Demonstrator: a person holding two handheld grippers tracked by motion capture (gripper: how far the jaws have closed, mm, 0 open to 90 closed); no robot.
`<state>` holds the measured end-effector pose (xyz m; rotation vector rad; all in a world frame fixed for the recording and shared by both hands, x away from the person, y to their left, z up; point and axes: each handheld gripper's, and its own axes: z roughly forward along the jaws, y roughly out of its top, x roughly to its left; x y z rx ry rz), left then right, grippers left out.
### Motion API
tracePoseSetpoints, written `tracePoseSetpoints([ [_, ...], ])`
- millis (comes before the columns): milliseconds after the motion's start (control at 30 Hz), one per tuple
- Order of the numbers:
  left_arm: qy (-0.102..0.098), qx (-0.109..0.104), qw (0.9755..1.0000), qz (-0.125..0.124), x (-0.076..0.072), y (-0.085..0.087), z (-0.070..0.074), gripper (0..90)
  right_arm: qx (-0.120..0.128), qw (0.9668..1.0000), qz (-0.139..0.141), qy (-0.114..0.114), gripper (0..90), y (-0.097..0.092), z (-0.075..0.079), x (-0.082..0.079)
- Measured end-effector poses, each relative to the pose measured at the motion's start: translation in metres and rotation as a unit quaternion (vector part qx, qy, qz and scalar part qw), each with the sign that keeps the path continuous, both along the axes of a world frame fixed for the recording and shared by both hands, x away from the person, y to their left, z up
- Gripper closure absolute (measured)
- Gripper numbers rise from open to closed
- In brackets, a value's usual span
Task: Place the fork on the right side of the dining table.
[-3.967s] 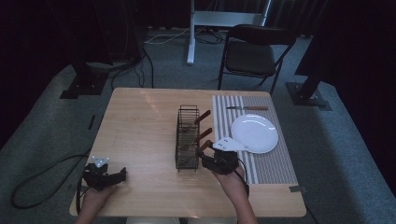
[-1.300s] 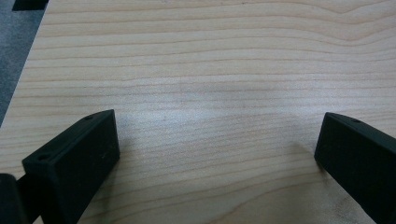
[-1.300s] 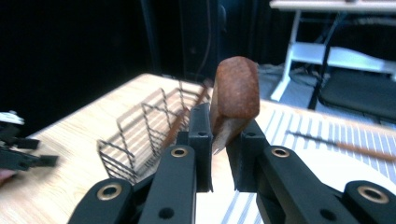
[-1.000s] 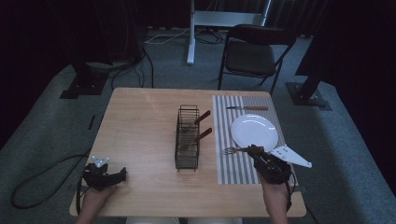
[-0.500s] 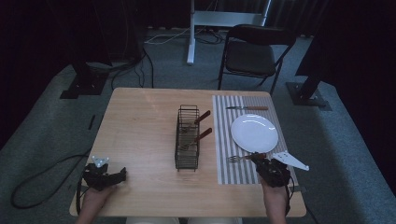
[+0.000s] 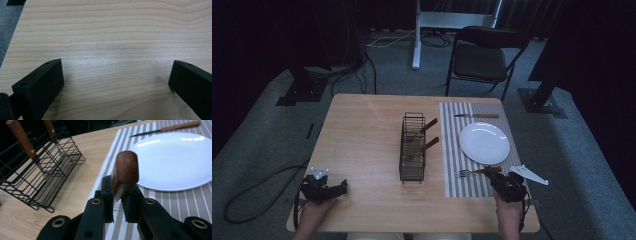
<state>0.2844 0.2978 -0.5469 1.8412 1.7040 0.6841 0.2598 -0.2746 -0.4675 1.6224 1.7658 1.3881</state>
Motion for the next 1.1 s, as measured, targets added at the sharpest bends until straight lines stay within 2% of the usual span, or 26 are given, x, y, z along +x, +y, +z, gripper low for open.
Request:
tracePoseSetpoints([
  [233,0.000,0.000,1.0000,0.000,0.000,0.000,0.000,0.3,0.033,0.9994,-0.008,0.008,80.9,-0.011,-0.008,0.001],
  [367,0.000,0.000,1.0000,0.000,0.000,0.000,0.000,0.3,0.063,0.9977,-0.017,0.017,80.7,-0.022,-0.015,0.002],
  [467,0.000,0.000,1.0000,0.000,0.000,0.000,0.000,0.3,0.078,0.9964,-0.024,0.022,80.6,-0.028,-0.018,0.002],
  [733,0.000,0.000,1.0000,0.000,0.000,0.000,0.000,0.3,0.140,0.9884,-0.039,0.044,79.8,-0.053,-0.034,0.006],
  [900,0.000,0.000,1.0000,0.000,0.000,0.000,0.000,0.3,0.148,0.9865,-0.049,0.050,77.4,-0.065,-0.043,0.008],
  [967,0.000,0.000,1.0000,0.000,0.000,0.000,0.000,0.3,0.162,0.9840,-0.051,0.054,76.7,-0.070,-0.049,0.010],
  [1033,0.000,0.000,1.0000,0.000,0.000,0.000,0.000,0.3,0.196,0.9775,-0.048,0.063,76.4,-0.077,-0.057,0.012],
  [1100,0.000,0.000,1.0000,0.000,0.000,0.000,0.000,0.3,0.207,0.9737,-0.050,0.080,73.9,-0.082,-0.066,0.015],
])
